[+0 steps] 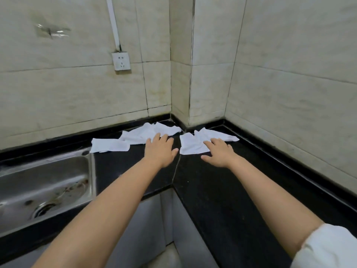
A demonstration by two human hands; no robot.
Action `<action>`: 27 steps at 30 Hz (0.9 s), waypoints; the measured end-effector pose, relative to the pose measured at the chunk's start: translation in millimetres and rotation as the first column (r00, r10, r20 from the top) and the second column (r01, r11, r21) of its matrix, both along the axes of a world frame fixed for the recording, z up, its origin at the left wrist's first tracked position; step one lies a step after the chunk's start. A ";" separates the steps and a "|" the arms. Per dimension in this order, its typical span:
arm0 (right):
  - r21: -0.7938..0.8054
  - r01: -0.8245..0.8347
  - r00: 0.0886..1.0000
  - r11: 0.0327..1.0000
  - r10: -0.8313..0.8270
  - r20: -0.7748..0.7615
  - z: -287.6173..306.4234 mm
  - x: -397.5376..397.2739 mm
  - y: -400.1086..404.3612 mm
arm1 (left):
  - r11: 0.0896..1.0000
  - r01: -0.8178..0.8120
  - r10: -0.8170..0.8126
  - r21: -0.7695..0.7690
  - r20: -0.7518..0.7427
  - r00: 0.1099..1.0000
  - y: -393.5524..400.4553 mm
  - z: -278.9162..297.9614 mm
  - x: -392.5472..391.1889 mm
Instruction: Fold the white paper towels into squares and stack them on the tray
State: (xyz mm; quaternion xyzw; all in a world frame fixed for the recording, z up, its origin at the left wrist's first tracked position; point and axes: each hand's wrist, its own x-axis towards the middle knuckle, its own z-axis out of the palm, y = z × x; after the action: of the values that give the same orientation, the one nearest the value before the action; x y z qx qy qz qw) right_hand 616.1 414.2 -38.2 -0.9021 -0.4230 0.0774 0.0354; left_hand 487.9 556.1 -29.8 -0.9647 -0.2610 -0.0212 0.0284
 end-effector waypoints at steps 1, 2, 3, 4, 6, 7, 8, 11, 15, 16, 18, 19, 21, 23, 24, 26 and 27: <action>-0.014 0.041 0.999 0.999 -0.042 -0.015 -9.4 17.0 12.1 | 0.999 0.034 -0.034 -0.009 -0.003 0.999 17.3 -9.2 19.6; -0.027 0.082 0.996 0.996 -0.083 -0.029 -18.3 34.0 24.3 | 0.997 0.069 -0.069 -0.023 -0.009 0.998 34.4 -18.7 39.7; -0.038 0.122 0.992 0.992 -0.123 -0.039 -26.7 50.2 36.7 | 0.994 0.105 -0.106 -0.042 -0.022 0.994 51.7 -28.6 60.2; -0.050 0.158 0.986 0.986 -0.160 -0.047 -34.7 65.3 48.7 | 0.988 0.138 -0.141 -0.062 -0.043 0.989 67.8 -38.9 79.7; -0.090 0.224 0.971 0.971 -0.230 -0.070 -51.1 92.4 71.0 | 0.976 0.188 -0.200 -0.114 -0.106 0.974 96.0 -61.6 115.1; -0.111 0.253 0.961 0.961 -0.263 -0.087 -59.9 104.6 80.7 | 0.968 0.212 -0.230 -0.135 -0.134 0.964 107.3 -73.8 130.6; -0.131 0.280 0.949 0.951 -0.295 -0.109 -70.2 116.8 89.5 | 0.959 0.240 -0.262 -0.150 -0.153 0.953 117.3 -86.2 145.6; -0.188 0.328 0.918 0.926 -0.359 -0.167 -104.4 144.0 108.1 | 0.928 0.327 -0.361 -0.180 -0.204 0.910 137.0 -123.9 181.1; -0.211 0.340 0.903 0.916 -0.381 -0.199 -149.1 173.6 129.6 | 0.888 0.376 -0.441 -0.264 -0.257 0.860 152.2 -166.5 213.3; -0.211 0.334 0.905 0.919 -0.375 -0.203 -159.0 180.6 136.3 | 0.883 0.380 -0.449 -0.276 -0.257 0.856 155.3 -174.7 219.1; -0.192 0.307 0.915 0.932 -0.345 -0.209 -176.3 193.1 150.5 | 0.878 0.370 -0.447 -0.304 -0.246 0.860 162.1 -191.0 228.4; -0.180 0.293 0.921 0.939 -0.328 -0.211 -183.5 198.3 157.3 | 0.877 0.362 -0.442 -0.316 -0.237 0.865 165.9 -198.7 232.4; -0.162 0.275 0.923 0.948 -0.308 -0.229 -195.2 206.6 168.3 | 0.875 0.344 -0.428 -0.341 -0.210 0.879 173.6 -210.6 239.2; -0.095 0.250 0.941 0.964 -0.265 -0.209 -206.1 213.3 175.6 | 0.869 0.347 -0.426 -0.353 -0.177 0.887 181.7 -217.8 245.3; -0.028 0.231 0.957 0.972 -0.233 -0.171 -212.2 216.4 177.1 | 0.865 0.355 -0.433 -0.355 -0.166 0.886 185.0 -220.1 248.1; 0.067 0.220 0.968 0.973 -0.210 -0.136 -219.7 222.7 178.6 | 0.856 0.376 -0.450 -0.355 -0.154 0.880 189.7 -222.3 253.3; 0.070 0.212 0.972 0.975 -0.202 -0.123 -220.4 225.7 178.7 | 0.856 0.388 -0.459 -0.343 -0.155 0.875 191.3 -222.6 255.2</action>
State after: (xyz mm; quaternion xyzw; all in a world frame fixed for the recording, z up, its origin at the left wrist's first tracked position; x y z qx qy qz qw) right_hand 841.8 592.9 -258.7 -0.9331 -0.3267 0.1077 0.1051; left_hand 743.2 747.4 -252.4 -0.9870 -0.0360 0.1255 -0.0940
